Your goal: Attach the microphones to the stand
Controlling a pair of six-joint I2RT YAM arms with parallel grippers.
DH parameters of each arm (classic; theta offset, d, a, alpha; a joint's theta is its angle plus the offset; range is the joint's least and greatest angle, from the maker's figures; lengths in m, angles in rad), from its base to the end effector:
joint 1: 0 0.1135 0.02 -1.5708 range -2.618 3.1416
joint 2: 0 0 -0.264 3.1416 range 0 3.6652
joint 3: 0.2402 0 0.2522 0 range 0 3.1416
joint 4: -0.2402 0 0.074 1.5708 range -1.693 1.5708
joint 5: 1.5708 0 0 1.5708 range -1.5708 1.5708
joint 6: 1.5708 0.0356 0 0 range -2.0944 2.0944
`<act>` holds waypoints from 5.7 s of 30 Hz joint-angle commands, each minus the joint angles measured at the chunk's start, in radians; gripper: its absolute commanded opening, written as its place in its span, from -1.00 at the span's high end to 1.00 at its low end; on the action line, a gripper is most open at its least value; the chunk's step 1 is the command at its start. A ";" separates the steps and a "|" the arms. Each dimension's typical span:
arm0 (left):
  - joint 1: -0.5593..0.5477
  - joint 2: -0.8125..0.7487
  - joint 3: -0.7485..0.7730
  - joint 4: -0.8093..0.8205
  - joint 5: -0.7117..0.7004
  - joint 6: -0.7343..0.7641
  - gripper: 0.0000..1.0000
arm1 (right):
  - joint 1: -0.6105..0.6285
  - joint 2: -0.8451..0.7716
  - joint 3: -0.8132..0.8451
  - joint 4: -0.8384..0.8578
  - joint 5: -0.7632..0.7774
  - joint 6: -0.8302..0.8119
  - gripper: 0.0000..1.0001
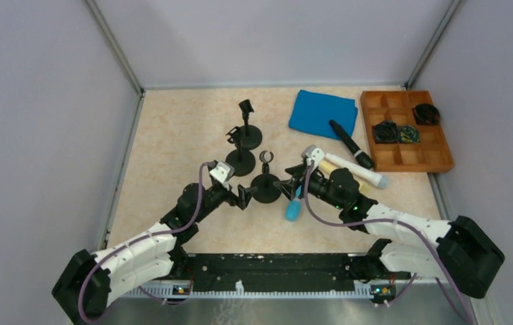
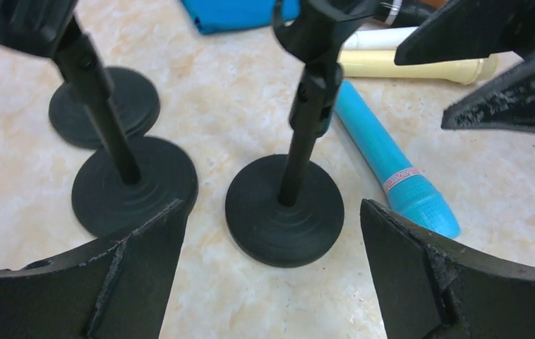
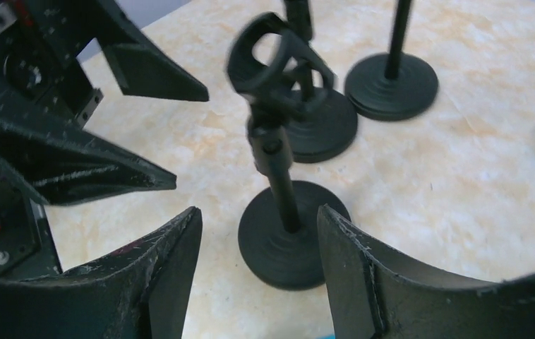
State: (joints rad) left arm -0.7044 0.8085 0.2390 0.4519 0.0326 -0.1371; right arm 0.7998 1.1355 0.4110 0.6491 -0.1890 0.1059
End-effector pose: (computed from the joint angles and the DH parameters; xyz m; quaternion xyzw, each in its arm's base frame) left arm 0.1403 -0.1208 0.2100 0.2196 0.7144 -0.2824 0.6013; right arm 0.1628 0.1772 0.2273 -0.3085 0.6647 0.3584 0.5784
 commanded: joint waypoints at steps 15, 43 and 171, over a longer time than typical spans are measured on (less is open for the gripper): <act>-0.050 0.047 -0.028 0.260 0.076 0.147 -0.98 | -0.018 -0.028 0.210 -0.937 0.497 0.689 -0.38; -0.053 -0.224 0.087 -0.083 -0.108 0.014 -0.98 | -0.018 0.478 0.388 -0.988 0.580 0.617 -0.11; -0.227 0.511 0.452 1.175 0.616 0.548 1.00 | -0.030 -0.248 0.012 0.412 0.320 1.509 -0.31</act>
State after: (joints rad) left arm -0.9249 1.3186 0.6971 1.5032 0.5575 0.4049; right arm 0.7757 0.8444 0.4164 0.8806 0.1986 1.5352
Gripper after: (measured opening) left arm 0.440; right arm 0.703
